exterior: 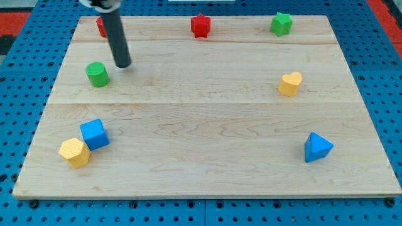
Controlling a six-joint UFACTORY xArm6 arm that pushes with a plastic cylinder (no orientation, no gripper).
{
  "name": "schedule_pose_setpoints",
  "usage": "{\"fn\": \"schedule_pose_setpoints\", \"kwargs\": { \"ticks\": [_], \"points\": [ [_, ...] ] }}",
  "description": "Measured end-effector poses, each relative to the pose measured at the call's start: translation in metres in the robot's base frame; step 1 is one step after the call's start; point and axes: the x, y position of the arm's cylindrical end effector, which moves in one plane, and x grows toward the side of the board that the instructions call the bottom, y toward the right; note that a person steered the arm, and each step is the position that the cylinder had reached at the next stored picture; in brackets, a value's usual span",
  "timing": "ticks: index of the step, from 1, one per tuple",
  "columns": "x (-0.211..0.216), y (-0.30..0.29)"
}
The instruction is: Slide the green circle towards the bottom left
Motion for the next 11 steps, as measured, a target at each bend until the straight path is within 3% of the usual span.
{"fn": "schedule_pose_setpoints", "kwargs": {
  "ticks": [1, 3, 4, 5, 6, 8, 9, 11],
  "points": [
    [0.033, -0.011],
    [0.016, -0.069],
    [0.049, -0.083],
    [0.079, -0.070],
    [0.036, -0.072],
    [0.113, -0.047],
    [0.087, -0.057],
    [0.108, -0.006]
  ]
}}
